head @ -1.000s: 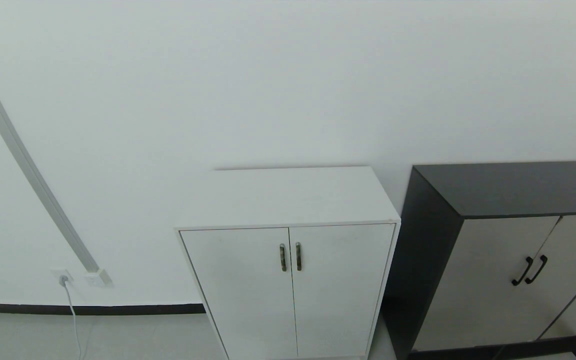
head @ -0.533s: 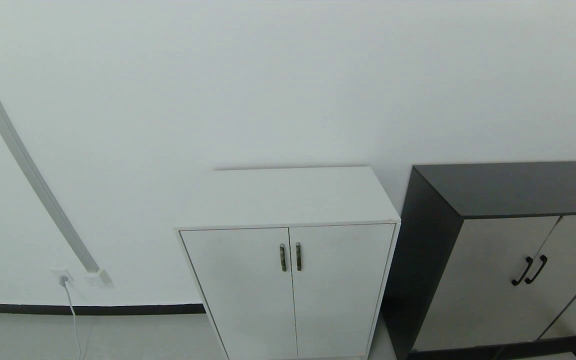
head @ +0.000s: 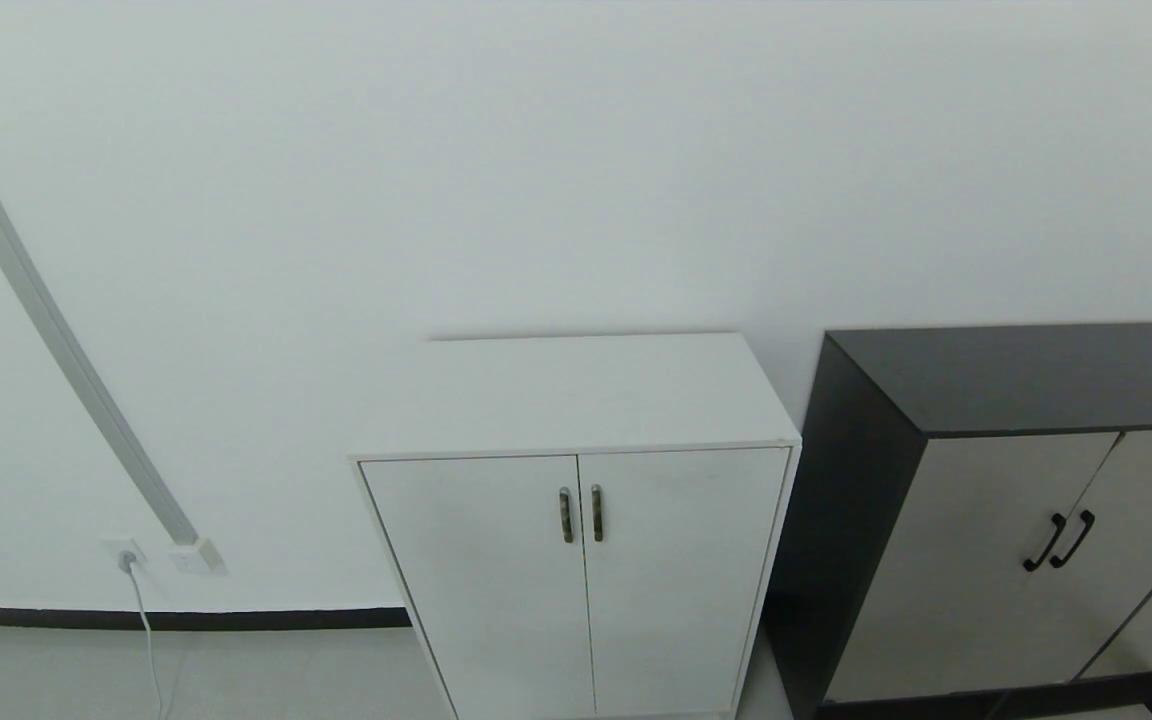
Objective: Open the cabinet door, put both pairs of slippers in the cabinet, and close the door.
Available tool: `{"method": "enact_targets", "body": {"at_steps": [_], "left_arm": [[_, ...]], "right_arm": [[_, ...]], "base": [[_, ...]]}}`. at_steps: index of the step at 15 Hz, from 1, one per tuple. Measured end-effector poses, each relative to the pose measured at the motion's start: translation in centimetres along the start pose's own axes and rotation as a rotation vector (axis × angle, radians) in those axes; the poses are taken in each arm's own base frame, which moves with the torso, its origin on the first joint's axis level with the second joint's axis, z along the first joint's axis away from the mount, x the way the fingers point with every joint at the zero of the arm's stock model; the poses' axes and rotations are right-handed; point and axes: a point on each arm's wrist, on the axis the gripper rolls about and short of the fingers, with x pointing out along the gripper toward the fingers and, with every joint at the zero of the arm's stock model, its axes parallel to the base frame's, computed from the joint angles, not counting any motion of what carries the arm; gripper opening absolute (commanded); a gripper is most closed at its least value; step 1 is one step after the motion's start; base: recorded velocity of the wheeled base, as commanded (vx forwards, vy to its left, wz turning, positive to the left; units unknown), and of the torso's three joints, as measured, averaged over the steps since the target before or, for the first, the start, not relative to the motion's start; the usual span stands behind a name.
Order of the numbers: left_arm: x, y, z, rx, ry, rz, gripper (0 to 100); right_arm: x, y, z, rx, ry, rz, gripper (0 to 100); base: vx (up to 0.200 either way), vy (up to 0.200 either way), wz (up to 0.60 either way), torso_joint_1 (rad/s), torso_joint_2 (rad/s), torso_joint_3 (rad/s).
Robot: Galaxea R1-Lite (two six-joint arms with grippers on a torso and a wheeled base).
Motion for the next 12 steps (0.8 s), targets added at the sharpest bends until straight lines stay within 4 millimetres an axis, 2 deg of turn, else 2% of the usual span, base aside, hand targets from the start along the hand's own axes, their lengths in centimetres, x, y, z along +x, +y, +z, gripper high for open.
{"method": "enact_targets", "body": {"at_steps": [7, 12], "left_arm": [[0.0, 0.0, 0.0, 0.0, 0.0, 0.0, 0], [0.0, 0.0, 0.0, -0.002, 0.0, 0.001, 0]], "right_arm": [[-0.51, 0.09, -0.21, -0.022, -0.068, -0.056, 0], [-0.72, -0.08, -0.24, 0.058, -0.106, -0.133, 0]], "base": [[0.0, 0.0, 0.0, 0.0, 0.0, 0.0], [0.0, 0.0, 0.0, 0.0, 0.0, 0.0]]}}
